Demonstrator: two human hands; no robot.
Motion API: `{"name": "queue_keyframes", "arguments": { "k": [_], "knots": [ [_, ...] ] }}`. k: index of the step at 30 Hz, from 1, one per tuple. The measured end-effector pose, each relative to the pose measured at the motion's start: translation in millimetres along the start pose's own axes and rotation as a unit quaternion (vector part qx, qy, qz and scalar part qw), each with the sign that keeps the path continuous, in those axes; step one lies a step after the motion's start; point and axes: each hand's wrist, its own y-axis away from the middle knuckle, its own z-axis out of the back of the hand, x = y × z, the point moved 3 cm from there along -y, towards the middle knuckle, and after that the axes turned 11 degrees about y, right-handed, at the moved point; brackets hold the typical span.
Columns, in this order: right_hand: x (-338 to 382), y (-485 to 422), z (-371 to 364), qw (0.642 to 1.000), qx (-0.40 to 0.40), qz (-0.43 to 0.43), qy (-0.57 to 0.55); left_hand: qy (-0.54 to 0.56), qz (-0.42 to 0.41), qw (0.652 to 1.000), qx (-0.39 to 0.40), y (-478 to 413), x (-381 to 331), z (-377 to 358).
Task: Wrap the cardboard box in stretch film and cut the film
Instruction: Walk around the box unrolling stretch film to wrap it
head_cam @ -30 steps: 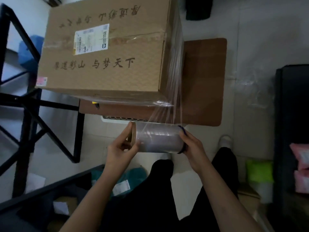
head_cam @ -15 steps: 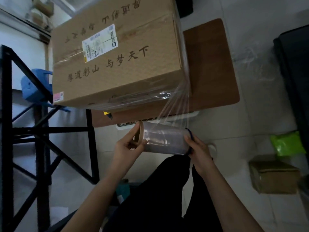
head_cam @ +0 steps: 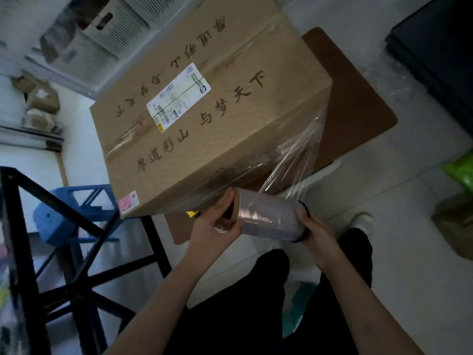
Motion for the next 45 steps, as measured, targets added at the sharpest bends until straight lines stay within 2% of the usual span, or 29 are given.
{"name": "queue_keyframes", "arguments": {
  "k": [4,10,22,28,33,38,45],
  "knots": [
    [-33.6,4.3,-33.3,0.998,-0.025,0.019,-0.045,-0.026,-0.032,0.998,0.037,0.8,11.5,30.7],
    [-65.2,3.4,-67.0,0.996,-0.026,0.039,-0.076,-0.023,-0.022,0.998,0.060,11.7,38.6,63.9],
    [-169.8,6.0,-162.9,0.979,-0.111,0.108,-0.133,-0.051,-0.153,0.973,0.168,16.0,107.5,156.8],
    [-220.2,19.2,-220.3,0.967,-0.129,0.119,-0.185,-0.052,-0.110,0.973,0.196,27.8,133.9,212.7],
    [-247.0,15.7,-261.1,0.958,-0.129,0.123,-0.223,-0.075,-0.147,0.964,0.210,34.2,147.8,249.6],
    [-258.9,2.0,-310.5,0.946,-0.122,0.154,-0.260,-0.106,-0.165,0.952,0.233,7.2,157.2,292.0],
    [-268.3,-41.7,-397.5,0.919,-0.161,0.172,-0.317,-0.163,-0.197,0.919,0.299,-57.9,162.5,356.2]
  ]
}}
